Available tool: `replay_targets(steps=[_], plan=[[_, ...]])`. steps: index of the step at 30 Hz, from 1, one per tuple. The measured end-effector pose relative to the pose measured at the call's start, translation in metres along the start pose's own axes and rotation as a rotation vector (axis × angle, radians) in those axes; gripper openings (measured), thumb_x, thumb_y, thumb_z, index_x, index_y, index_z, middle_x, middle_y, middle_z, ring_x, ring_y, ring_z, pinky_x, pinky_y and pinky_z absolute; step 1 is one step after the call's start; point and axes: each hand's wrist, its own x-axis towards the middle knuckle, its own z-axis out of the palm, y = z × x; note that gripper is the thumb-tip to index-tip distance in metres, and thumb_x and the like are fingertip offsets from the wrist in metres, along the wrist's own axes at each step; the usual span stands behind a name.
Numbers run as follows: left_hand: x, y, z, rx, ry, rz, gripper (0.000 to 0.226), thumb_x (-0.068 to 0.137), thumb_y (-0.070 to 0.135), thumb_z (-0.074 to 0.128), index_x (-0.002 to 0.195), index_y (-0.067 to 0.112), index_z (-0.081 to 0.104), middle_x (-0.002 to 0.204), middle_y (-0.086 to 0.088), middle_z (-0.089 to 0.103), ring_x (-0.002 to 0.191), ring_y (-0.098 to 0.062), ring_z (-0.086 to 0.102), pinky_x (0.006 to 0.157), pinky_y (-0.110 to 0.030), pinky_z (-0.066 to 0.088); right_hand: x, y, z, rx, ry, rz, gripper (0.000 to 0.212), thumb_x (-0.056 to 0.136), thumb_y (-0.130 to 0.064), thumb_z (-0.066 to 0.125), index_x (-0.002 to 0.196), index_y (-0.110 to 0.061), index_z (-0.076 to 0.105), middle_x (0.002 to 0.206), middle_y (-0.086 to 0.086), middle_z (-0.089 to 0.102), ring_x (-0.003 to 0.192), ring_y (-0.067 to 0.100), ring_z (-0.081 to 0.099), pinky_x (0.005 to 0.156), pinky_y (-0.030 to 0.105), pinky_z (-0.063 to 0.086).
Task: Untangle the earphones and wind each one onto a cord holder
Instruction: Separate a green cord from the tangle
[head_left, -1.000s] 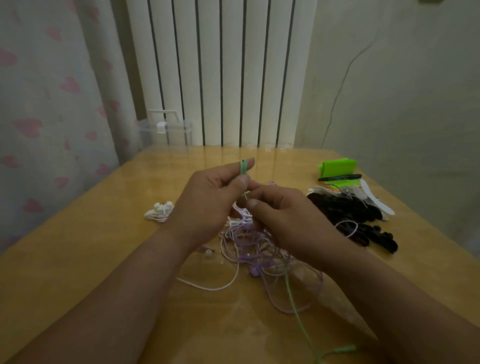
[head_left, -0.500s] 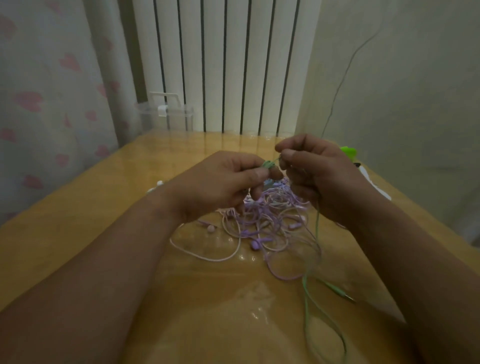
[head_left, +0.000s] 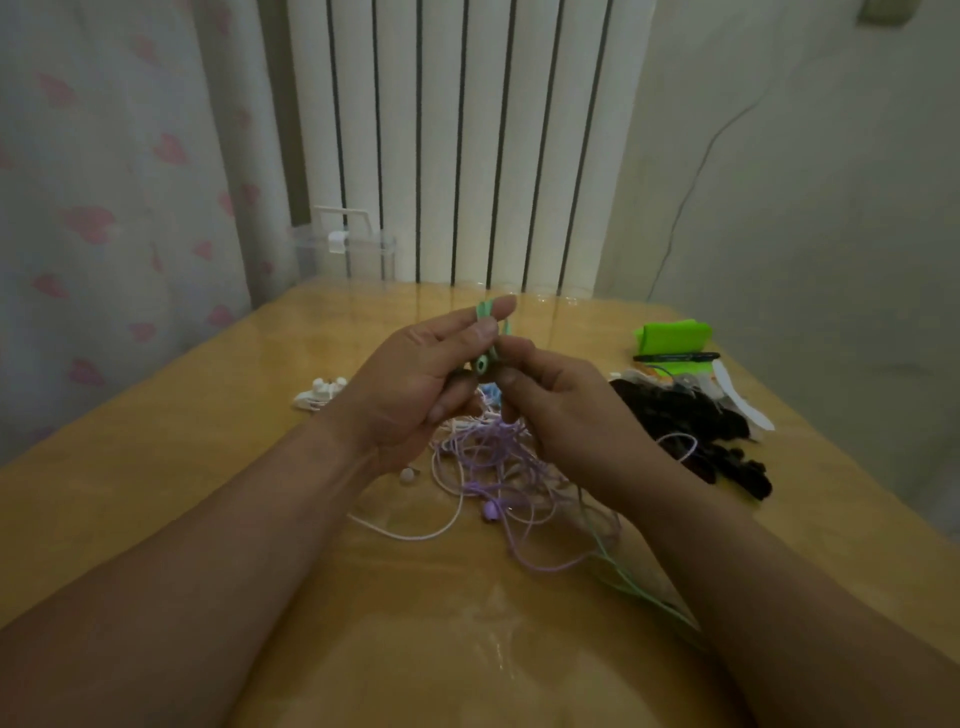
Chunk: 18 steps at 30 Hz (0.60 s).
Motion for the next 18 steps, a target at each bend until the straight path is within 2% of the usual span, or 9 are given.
replay_targets(steps=[3, 4, 6, 8, 10, 11, 13, 16, 18], plan=[[0.0, -0.001, 0.0, 0.113, 0.057, 0.051, 0.034, 0.109, 0.023, 0.049, 0.141, 0.024, 0.061, 0.114, -0.002, 0.078, 0.041, -0.007, 0.03, 0.061, -0.026, 0.045, -0.002, -0.001, -0.001, -0.037, 0.008, 0.007, 0.025, 0.109, -0.027, 0.051, 0.108, -0.018, 0.074, 0.07, -0.005, 0.061, 0.049, -0.002, 0.047, 0.048, 0.014, 0.037], [0.0, 0.0, 0.0, 0.158, 0.084, 0.075, 0.035, 0.109, 0.023, 0.049, 0.142, 0.025, 0.061, 0.118, -0.003, 0.077, 0.041, -0.006, 0.033, 0.06, -0.026, 0.047, -0.003, -0.002, 0.0, -0.055, 0.006, 0.008, 0.026, 0.109, -0.026, 0.052, 0.104, -0.015, 0.074, 0.069, -0.004, 0.061, 0.049, -0.001, 0.047, 0.048, 0.015, 0.037], [0.0, -0.001, -0.001, 0.3, 0.151, 0.137, 0.036, 0.109, 0.022, 0.051, 0.144, 0.023, 0.06, 0.116, -0.002, 0.077, 0.049, -0.003, 0.052, 0.059, -0.025, 0.052, -0.003, -0.005, 0.002, -0.138, 0.006, -0.011, 0.026, 0.108, -0.027, 0.053, 0.103, -0.014, 0.075, 0.07, -0.004, 0.063, 0.052, 0.001, 0.051, 0.05, 0.016, 0.038], [0.002, -0.005, -0.002, 0.533, 0.194, 0.219, 0.038, 0.108, 0.022, 0.055, 0.146, 0.026, 0.06, 0.11, 0.008, 0.078, 0.075, -0.001, 0.067, 0.063, -0.022, 0.055, -0.003, -0.007, 0.001, -0.247, 0.01, -0.051, 0.025, 0.107, -0.028, 0.054, 0.104, -0.017, 0.076, 0.073, -0.004, 0.067, 0.06, 0.006, 0.057, 0.056, 0.024, 0.043], [0.001, -0.01, -0.006, 0.733, 0.178, 0.272, 0.039, 0.108, 0.024, 0.056, 0.146, 0.031, 0.059, 0.112, 0.017, 0.075, 0.092, 0.004, 0.067, 0.075, -0.019, 0.054, -0.004, -0.009, 0.002, -0.335, -0.001, -0.082, 0.024, 0.107, -0.028, 0.055, 0.102, -0.015, 0.075, 0.077, -0.001, 0.068, 0.069, 0.012, 0.06, 0.065, 0.033, 0.048], [0.002, -0.013, -0.009, 0.819, 0.162, 0.288, 0.04, 0.108, 0.027, 0.055, 0.147, 0.033, 0.058, 0.119, 0.015, 0.074, 0.099, 0.004, 0.067, 0.081, -0.021, 0.054, -0.004, -0.01, 0.001, -0.358, 0.002, -0.087, 0.024, 0.106, -0.029, 0.056, 0.101, -0.014, 0.074, 0.079, -0.001, 0.067, 0.072, 0.013, 0.06, 0.066, 0.036, 0.048], [0.004, -0.015, -0.013, 0.921, 0.137, 0.307, 0.041, 0.109, 0.03, 0.053, 0.149, 0.036, 0.055, 0.129, 0.008, 0.072, 0.11, -0.006, 0.068, 0.089, -0.029, 0.056, -0.003, -0.012, -0.003, -0.394, 0.021, -0.077, 0.021, 0.106, -0.032, 0.057, 0.099, -0.017, 0.071, 0.08, -0.007, 0.065, 0.073, 0.007, 0.057, 0.061, 0.028, 0.042], [0.005, -0.01, -0.015, 0.997, 0.116, 0.309, 0.043, 0.11, 0.03, 0.05, 0.152, 0.039, 0.05, 0.115, 0.009, 0.073, 0.1, -0.01, 0.067, 0.087, -0.044, 0.059, -0.001, -0.014, -0.013, -0.411, 0.079, -0.088, 0.011, 0.104, -0.03, 0.058, 0.098, -0.026, 0.067, 0.081, -0.015, 0.06, 0.073, -0.001, 0.055, 0.057, 0.015, 0.034], [0.004, -0.008, -0.016, 1.009, 0.086, 0.282, 0.043, 0.109, 0.032, 0.05, 0.15, 0.042, 0.05, 0.1, 0.012, 0.07, 0.093, -0.008, 0.065, 0.083, -0.047, 0.058, 0.001, -0.013, -0.017, -0.403, 0.131, -0.117, 0.011, 0.103, -0.026, 0.059, 0.1, -0.023, 0.069, 0.084, -0.014, 0.063, 0.077, 0.001, 0.057, 0.059, 0.015, 0.039]])
